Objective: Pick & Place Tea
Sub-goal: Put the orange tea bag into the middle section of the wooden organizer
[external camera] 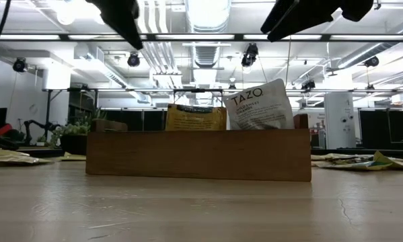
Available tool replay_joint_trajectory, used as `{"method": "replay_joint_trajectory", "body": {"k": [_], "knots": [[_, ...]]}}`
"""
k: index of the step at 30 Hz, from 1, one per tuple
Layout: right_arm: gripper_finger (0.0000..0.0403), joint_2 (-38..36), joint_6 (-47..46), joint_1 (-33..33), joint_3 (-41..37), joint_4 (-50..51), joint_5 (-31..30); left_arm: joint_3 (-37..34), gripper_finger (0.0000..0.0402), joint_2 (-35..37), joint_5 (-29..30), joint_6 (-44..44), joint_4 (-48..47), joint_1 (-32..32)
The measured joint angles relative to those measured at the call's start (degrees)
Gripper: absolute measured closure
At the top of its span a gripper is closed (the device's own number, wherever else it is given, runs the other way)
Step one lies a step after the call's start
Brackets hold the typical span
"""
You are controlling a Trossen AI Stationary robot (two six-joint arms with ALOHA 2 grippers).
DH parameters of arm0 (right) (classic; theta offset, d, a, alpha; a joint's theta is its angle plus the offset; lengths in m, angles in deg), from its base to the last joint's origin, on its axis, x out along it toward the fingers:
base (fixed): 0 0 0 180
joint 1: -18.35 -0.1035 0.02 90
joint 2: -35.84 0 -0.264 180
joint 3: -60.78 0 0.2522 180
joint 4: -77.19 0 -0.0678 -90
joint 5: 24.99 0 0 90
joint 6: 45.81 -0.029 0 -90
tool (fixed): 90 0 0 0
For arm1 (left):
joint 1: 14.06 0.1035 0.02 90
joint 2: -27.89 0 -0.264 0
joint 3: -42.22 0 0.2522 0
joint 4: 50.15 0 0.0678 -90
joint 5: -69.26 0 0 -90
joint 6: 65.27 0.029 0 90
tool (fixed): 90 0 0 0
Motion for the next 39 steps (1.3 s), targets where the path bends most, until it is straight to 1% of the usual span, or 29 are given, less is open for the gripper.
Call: {"method": "replay_joint_trajectory", "body": {"k": [2, 4, 6, 8, 11, 13, 16, 23, 28, 30, 32, 36, 39], "knots": [[0.0179, 0.00, 0.04, 0.00, 0.00, -0.12, -0.01, -3.29, 0.0262, 2.71, 2.31, -0.07, 1.86, -0.78], [0.0179, 0.00, 0.04, 0.00, 0.00, -0.14, -0.02, -7.10, 0.0262, 5.89, 4.49, 1.15, 5.84, -1.22], [0.0179, 0.00, 0.08, 0.00, 0.00, -0.13, -0.02, -11.28, 0.0262, 9.53, 4.51, 3.68, 11.30, -1.20], [0.0179, 0.00, 0.27, 0.02, 0.00, -0.14, -0.02, -15.83, 0.0262, 13.54, 2.18, 7.76, 18.66, -1.07], [0.0179, 0.00, 0.35, 0.02, 0.00, -0.35, -0.04, -22.97, 0.0262, 20.37, -6.15, 13.45, 29.02, -0.48], [0.0179, 0.00, 0.35, 0.02, 0.00, -0.57, -0.07, -27.10, 0.0262, 24.97, -10.56, 14.97, 34.13, 0.06], [0.0179, 0.00, 0.69, 0.05, 0.00, -1.35, -0.17, -32.52, 0.0262, 31.75, -11.09, 14.75, 39.51, 0.42], [0.0179, 0.00, 3.81, 0.17, 0.00, -3.89, -0.20, -44.82, 0.0262, 47.34, -11.82, 14.80, 48.35, 1.66], [0.0179, 0.00, 3.15, 0.17, 0.00, -4.86, -0.22, -52.40, 0.0262, 57.72, -16.20, 15.30, 53.50, 3.96], [0.0179, 0.02, 2.05, 0.17, 0.00, -4.86, -0.37, -54.67, 0.0262, 61.41, -17.74, 15.25, 54.04, 5.18], [0.0179, 0.02, 0.99, 0.15, 0.00, -4.80, -1.54, -56.52, 0.0262, 64.60, -19.49, 14.66, 54.33, 6.56], [0.0179, 0.02, -0.50, 0.28, 0.00, -4.77, -2.91, -58.78, 0.0262, 69.10, -25.42, 13.07, 54.63, 10.03], [0.0179, 0.02, -1.87, 0.64, 0.00, -4.71, -3.17, -60.14, 0.0262, 71.22, -26.50, 12.85, 55.39, 12.58]]}}
